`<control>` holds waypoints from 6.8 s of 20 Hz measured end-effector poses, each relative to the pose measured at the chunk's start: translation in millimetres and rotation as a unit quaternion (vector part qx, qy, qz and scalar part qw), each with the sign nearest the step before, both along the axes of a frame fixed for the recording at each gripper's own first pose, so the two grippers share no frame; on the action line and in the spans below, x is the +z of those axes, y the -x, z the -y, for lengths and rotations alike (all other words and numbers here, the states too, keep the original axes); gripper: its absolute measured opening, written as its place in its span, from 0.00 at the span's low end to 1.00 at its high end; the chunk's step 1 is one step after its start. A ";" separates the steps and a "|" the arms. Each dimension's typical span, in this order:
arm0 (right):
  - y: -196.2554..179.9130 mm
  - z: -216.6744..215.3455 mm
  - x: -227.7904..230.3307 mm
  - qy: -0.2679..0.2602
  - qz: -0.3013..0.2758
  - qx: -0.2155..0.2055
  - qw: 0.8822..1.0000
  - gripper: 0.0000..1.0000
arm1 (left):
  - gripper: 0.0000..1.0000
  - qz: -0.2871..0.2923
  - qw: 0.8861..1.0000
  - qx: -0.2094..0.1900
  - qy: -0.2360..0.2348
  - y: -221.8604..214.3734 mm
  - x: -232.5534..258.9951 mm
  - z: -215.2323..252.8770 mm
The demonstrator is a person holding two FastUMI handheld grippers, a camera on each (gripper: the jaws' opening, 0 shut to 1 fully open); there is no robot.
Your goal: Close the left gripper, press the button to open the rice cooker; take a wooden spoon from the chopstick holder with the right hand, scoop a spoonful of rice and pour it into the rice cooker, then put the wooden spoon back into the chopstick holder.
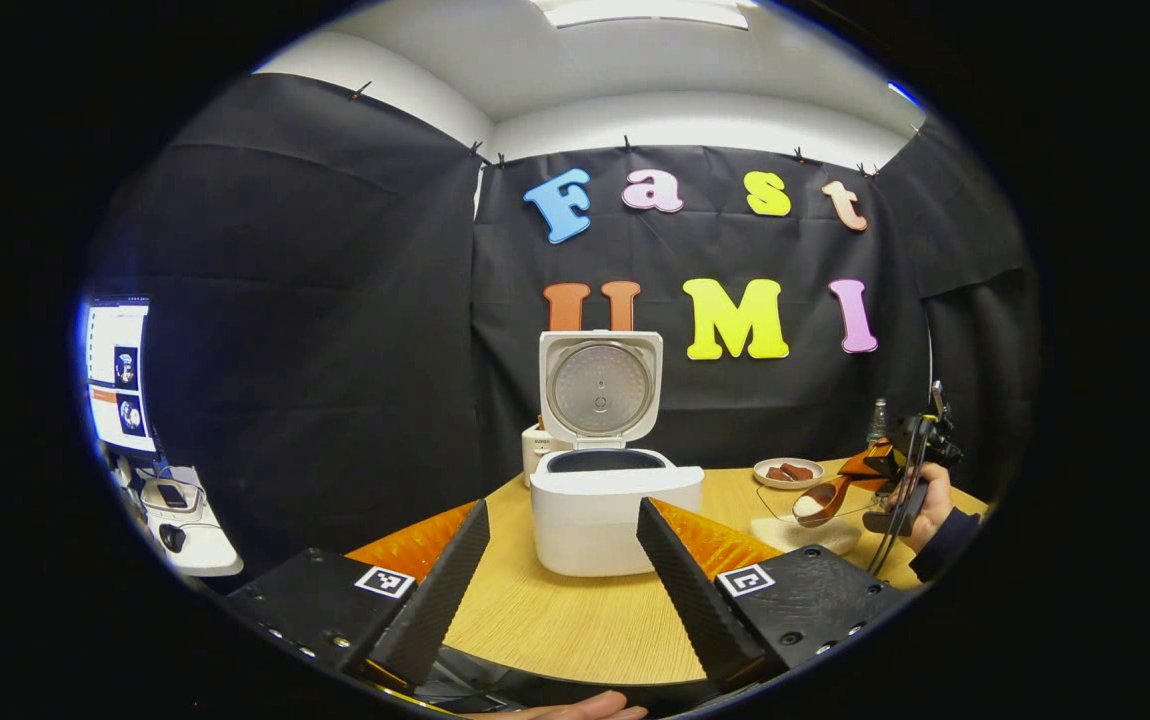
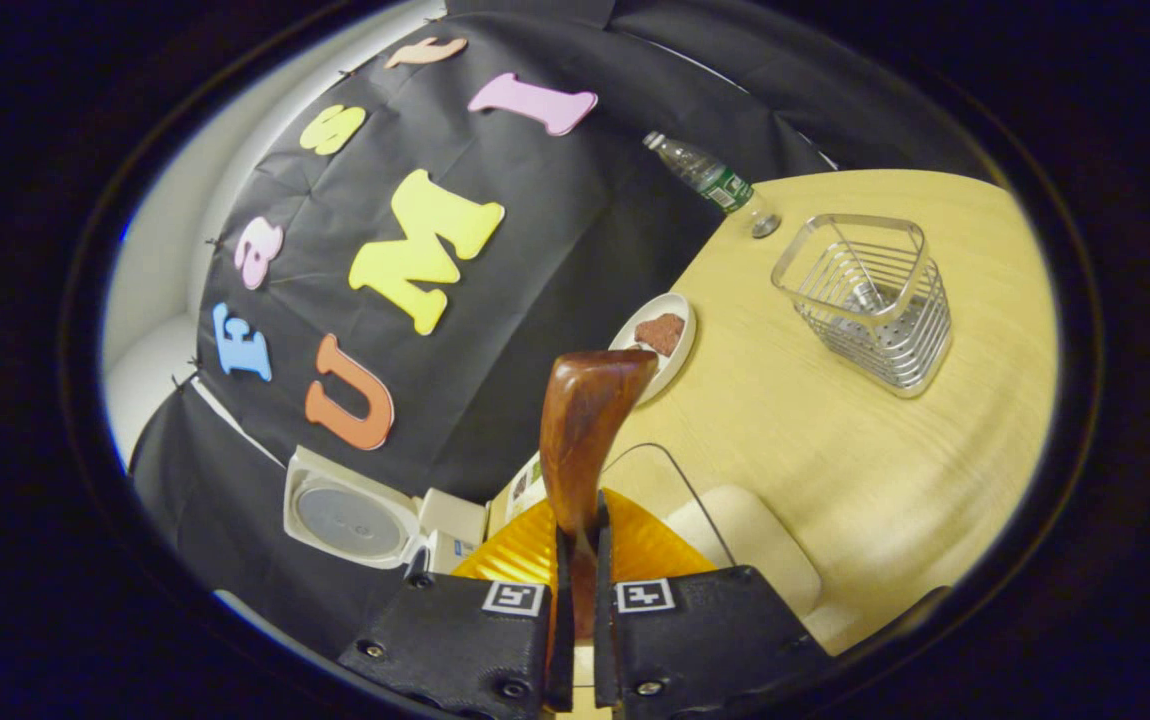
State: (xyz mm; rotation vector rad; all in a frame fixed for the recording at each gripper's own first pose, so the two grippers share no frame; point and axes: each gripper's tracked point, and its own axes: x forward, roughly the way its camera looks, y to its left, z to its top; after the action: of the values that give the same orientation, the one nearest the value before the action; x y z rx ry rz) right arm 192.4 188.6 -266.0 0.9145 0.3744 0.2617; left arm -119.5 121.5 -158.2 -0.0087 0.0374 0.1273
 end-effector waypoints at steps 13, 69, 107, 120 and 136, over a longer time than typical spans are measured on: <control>0.0 -45.4 61.4 -0.185 -0.040 0.072 0.979 0.12 | 0.95 0.019 1.000 0.007 -0.001 18.4 9.2 -35.9; 36.8 -287.6 201.6 0.435 0.448 0.158 0.765 0.14 | 0.94 -0.013 1.000 0.007 -0.027 -34.6 13.4 -3.5; -61.9 197.0 87.5 0.413 0.151 -0.093 0.893 0.45 | 0.95 0.014 0.999 -0.022 -0.027 -217.8 91.2 71.3; 40.0 184.1 120.0 0.425 0.174 -0.065 0.886 1.00 | 0.94 0.018 0.996 -0.077 0.044 -297.1 162.1 68.3; 102.7 166.8 137.4 0.431 0.245 -0.034 0.868 0.97 | 0.94 0.025 0.999 -0.039 -0.015 -483.3 193.0 24.1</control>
State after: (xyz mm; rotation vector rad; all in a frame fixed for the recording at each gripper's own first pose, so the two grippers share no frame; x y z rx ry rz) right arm 89.7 21.8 -128.6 -0.0425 -0.0382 0.2179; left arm 363.9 97.4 34.8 0.0194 -0.0141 0.0495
